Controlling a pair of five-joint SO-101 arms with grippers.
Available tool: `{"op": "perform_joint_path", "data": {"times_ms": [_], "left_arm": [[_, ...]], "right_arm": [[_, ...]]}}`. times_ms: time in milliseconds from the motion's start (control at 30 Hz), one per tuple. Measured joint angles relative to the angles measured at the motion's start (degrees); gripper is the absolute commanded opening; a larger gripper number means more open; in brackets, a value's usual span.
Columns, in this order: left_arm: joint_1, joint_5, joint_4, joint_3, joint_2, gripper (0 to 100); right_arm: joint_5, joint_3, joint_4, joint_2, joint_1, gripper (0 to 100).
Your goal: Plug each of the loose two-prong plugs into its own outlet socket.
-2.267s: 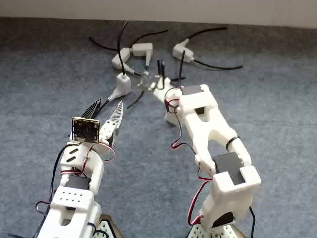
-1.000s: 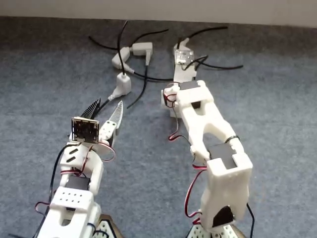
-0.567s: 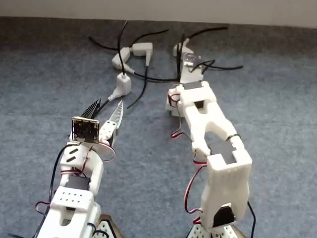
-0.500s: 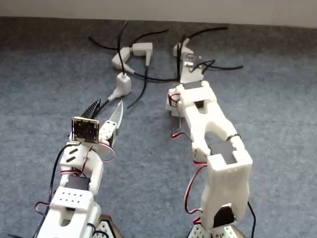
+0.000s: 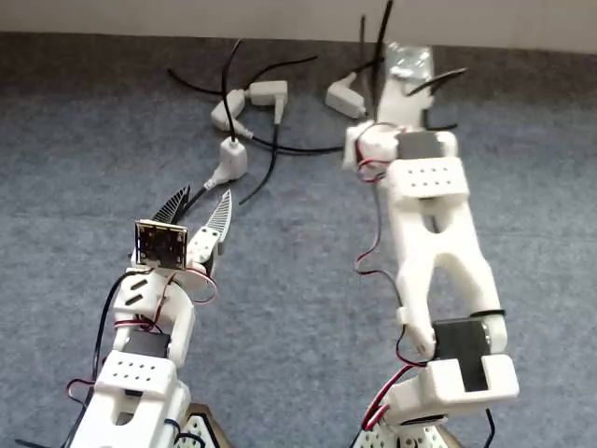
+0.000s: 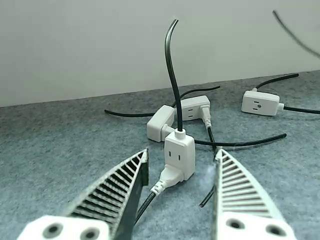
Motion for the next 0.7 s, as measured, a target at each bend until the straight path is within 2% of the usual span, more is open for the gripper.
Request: {"op": "perform_joint_path", "data": {"times_ms": [133, 300, 533, 700], "left_arm": [[0.00, 0.00, 0.00, 0.00, 0.00, 21], [0.00, 0.00, 0.00, 0.00, 0.00, 21], [0.00, 0.00, 0.00, 0.00, 0.00, 21], [0.00, 0.00, 0.00, 0.00, 0.00, 21]], "right_arm": [[7.82, -9.58, -2.73, 2.11, 5.71, 8.1], [17.41, -25.93, -3.69, 16.53, 6.15, 9.2], [18.99, -52.57, -3.78, 46.07, 7.91, 5.7], [19.25, -69.71, -1.05, 62.15, 7.74, 14.9]]}}
